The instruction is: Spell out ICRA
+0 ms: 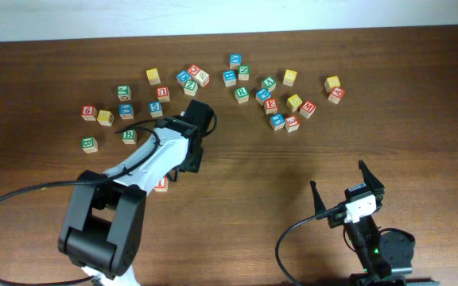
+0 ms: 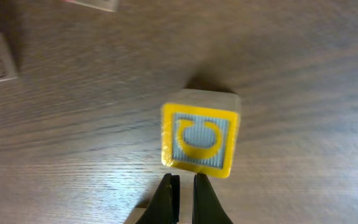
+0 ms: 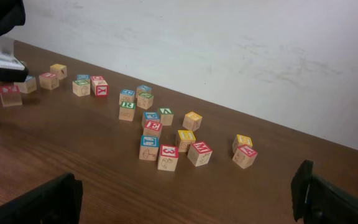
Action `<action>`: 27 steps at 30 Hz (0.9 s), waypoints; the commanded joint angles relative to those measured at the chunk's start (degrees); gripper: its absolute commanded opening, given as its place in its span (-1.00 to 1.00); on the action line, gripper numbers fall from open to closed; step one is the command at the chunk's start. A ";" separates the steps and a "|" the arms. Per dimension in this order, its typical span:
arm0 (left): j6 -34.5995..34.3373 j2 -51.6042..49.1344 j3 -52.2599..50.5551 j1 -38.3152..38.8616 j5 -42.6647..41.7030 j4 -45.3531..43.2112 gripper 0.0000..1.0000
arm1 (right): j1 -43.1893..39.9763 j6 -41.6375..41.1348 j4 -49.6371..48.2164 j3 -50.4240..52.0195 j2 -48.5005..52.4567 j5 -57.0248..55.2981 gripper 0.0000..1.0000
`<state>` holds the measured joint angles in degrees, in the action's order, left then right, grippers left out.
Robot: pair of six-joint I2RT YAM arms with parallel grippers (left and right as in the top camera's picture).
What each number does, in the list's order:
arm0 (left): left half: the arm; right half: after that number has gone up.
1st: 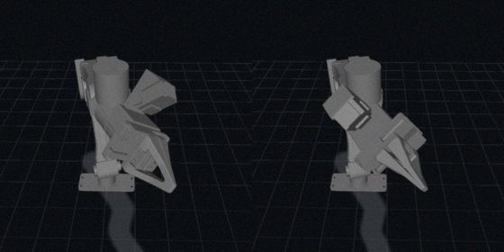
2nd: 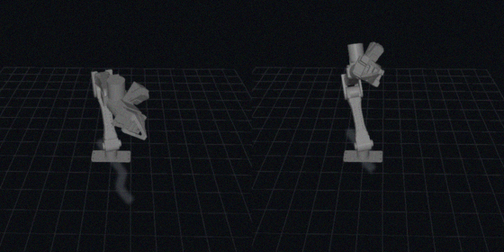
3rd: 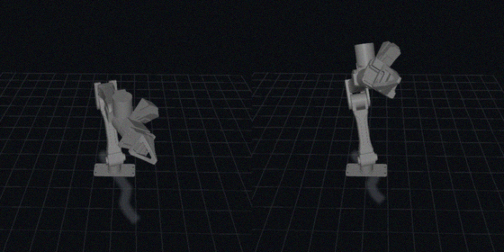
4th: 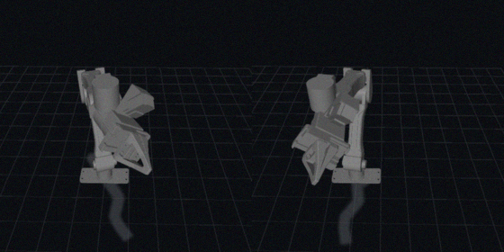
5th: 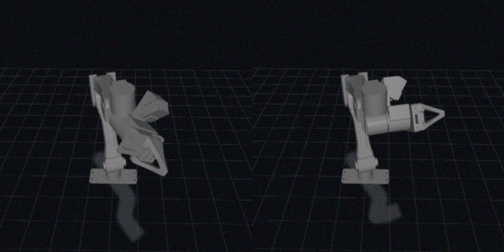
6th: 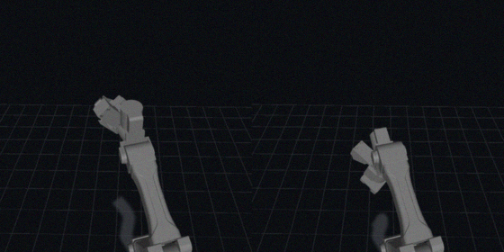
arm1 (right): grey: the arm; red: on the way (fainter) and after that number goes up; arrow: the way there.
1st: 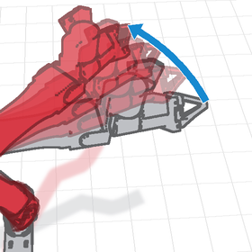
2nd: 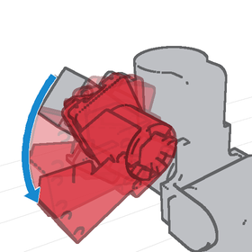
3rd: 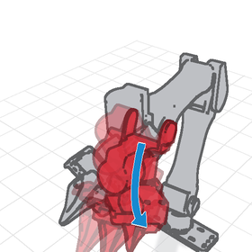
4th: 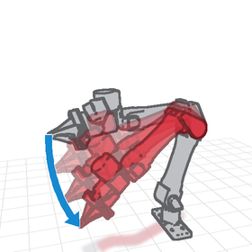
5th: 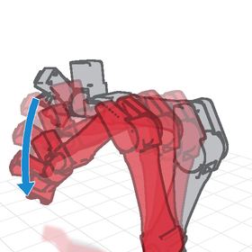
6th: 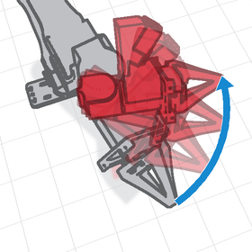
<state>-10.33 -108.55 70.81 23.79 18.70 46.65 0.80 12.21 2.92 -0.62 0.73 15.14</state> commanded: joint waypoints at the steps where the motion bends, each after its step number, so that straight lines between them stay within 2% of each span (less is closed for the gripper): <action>1: -4.92 0.24 -0.28 -2.16 3.15 -0.44 -0.97 | 0.33 -0.24 0.26 0.31 -0.37 0.72 0.97; 9: -5.53 0.26 6.16 -2.97 0.87 2.34 -1.00 | 0.33 -0.24 0.26 0.31 -0.37 0.72 0.97; 11: -5.53 0.26 7.30 -2.97 -2.27 1.51 -1.00 | 0.33 -0.22 0.26 0.31 -0.37 0.72 0.97; 13: -5.53 0.26 7.45 -2.95 -8.83 -1.90 -1.00 | 0.33 -0.24 0.26 0.31 -0.37 0.72 0.97; 16: -5.55 0.26 7.45 -2.89 -12.70 -4.83 -1.00 | 0.33 -0.24 0.26 0.31 -0.37 0.72 0.97; 21: -5.53 0.15 5.99 -2.80 -12.72 -9.49 -1.00 | 0.33 -0.24 0.26 0.31 -0.37 0.74 0.97; 27: -5.51 0.13 4.33 -2.82 -12.66 -10.38 -1.00 | 0.33 -0.22 0.26 0.31 -0.37 0.72 0.97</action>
<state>-15.27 -108.53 76.23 20.97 6.98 36.56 0.80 12.14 2.92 -0.62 0.73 15.16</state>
